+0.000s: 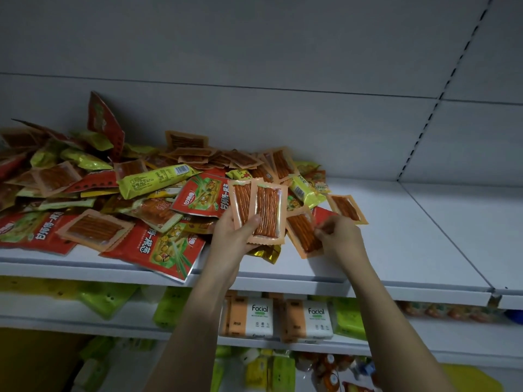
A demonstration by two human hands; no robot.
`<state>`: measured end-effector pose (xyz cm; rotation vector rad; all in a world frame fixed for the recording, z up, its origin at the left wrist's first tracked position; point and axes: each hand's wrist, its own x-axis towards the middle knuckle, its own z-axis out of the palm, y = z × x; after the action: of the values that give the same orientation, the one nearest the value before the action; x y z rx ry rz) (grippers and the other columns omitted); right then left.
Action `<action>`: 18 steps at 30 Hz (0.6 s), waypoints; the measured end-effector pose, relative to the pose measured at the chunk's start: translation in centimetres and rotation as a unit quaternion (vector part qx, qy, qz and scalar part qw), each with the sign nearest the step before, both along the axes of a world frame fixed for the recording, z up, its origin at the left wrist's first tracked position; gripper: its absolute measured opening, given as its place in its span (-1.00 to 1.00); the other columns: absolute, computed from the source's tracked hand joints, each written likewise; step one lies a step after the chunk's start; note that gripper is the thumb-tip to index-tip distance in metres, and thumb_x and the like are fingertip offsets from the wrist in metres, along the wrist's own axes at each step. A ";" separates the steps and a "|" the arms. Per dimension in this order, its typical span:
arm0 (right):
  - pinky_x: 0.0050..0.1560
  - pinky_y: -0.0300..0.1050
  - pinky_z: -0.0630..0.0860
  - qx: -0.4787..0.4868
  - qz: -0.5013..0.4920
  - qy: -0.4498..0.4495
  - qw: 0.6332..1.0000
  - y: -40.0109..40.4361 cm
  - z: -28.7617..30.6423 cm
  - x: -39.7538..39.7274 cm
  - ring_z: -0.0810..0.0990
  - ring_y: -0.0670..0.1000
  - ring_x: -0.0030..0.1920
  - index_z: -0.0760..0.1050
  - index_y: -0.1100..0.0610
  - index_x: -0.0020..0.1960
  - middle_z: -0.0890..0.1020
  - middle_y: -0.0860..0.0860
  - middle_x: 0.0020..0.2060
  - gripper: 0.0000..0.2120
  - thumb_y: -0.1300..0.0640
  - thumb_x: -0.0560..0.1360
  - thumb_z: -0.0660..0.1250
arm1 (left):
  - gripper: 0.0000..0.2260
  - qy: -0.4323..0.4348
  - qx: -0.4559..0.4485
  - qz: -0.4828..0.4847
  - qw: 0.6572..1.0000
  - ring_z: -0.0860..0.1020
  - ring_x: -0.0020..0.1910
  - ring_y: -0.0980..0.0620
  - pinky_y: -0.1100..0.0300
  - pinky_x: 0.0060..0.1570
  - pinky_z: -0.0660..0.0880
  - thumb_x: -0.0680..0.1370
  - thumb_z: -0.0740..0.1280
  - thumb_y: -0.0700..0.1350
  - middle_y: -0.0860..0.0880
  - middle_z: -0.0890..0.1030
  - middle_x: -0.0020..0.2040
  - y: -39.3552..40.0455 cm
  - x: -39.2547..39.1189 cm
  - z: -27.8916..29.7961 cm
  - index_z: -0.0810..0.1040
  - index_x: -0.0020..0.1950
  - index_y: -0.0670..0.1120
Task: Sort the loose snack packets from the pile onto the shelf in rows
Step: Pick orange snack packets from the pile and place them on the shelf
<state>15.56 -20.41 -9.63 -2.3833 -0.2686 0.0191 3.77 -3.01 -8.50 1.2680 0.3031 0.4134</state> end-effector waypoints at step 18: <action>-0.30 -0.19 0.60 0.410 0.027 0.110 0.905 1.0 4.1 -5.2 0.65 -0.04 -0.30 0.48 0.24 -0.07 0.62 0.04 -0.33 -0.94 0.32 0.57 0.33 | -0.50 -0.069 -0.028 -0.091 0.993 0.63 0.23 -0.02 -0.03 0.01 0.65 0.58 0.37 -0.21 0.00 0.61 0.31 -2.0 2.1 0.7 0.35 0.47 0.08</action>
<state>10.39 -19.38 -5.55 -1.5148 -0.1824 0.1679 5.84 -4.97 -7.84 1.1943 0.0806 0.3321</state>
